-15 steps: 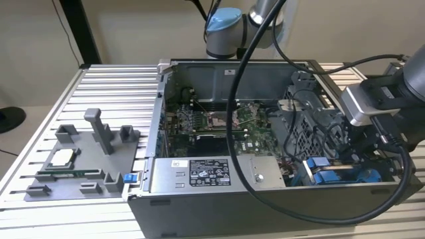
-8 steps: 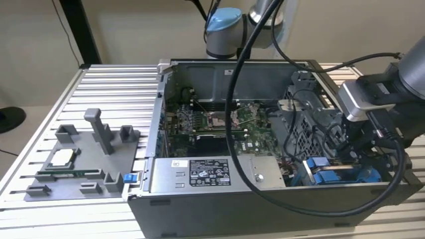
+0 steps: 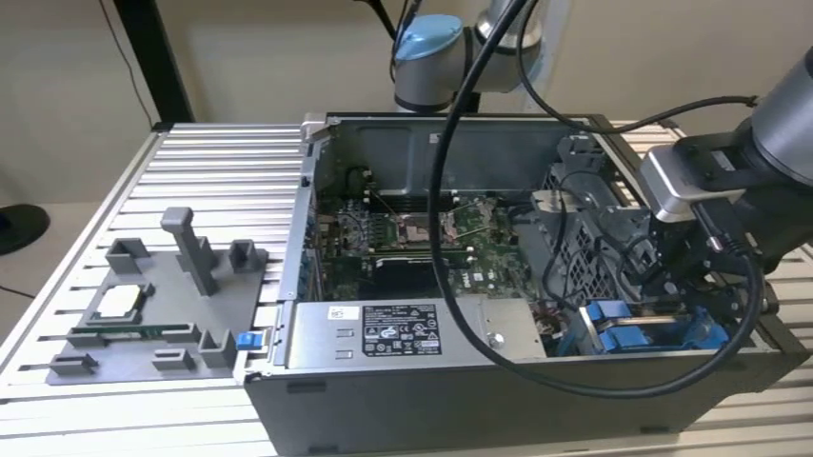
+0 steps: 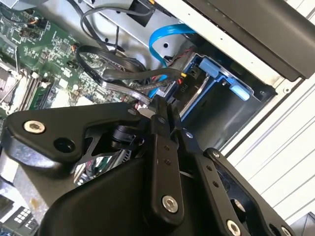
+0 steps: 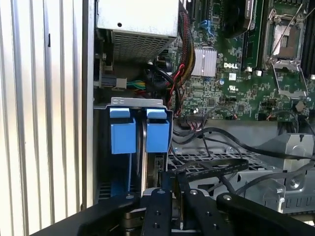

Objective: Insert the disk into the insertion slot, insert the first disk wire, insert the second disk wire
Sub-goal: 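Insert the second disk wire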

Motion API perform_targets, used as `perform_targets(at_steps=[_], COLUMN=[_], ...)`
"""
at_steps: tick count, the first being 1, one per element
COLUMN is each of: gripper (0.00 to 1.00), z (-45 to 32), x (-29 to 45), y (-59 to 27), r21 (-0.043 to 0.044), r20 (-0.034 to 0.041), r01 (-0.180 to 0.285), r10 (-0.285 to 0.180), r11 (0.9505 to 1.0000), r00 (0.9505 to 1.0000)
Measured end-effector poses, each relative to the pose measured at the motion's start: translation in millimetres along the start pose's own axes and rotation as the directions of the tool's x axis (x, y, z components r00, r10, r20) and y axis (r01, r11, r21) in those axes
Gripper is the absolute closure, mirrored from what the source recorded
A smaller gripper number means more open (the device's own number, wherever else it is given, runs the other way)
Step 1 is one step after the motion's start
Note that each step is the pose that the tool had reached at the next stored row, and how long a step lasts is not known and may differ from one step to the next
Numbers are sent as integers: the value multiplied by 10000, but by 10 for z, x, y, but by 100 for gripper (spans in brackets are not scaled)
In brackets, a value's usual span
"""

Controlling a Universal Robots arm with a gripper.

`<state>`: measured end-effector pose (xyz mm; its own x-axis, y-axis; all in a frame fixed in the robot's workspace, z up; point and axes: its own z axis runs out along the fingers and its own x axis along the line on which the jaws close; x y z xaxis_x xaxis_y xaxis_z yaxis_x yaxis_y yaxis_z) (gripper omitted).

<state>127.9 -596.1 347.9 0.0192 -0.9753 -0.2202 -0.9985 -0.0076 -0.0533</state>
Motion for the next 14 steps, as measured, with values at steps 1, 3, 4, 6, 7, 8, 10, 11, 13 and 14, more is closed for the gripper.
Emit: perform_targets(at_steps=[1,3,4,6,7,8,10,11,13,14], gripper=[100,100,100,100,100,100,100,100,100,100], z=[0,1,0,0,0,0,0,0,0,0], x=[0,0,-1,0,0,0,0,0,0,0], y=[0,0,0,-1,-1,-1,0,0,0,0], r21=[8,57,90,130,134,137,144,148,154,158], r20=[-2,-12,-20,-27,-29,-29,-30,-31,-32,-33], r01=[-34,-252,-396,-574,-589,-603,-633,-648,-677,-691], r10=[34,252,396,574,589,603,634,649,678,692], r11=[10000,9997,9992,9983,9982,9981,9979,9978,9976,9975], r00=[10000,9997,9992,9983,9983,9982,9980,9979,9977,9976])
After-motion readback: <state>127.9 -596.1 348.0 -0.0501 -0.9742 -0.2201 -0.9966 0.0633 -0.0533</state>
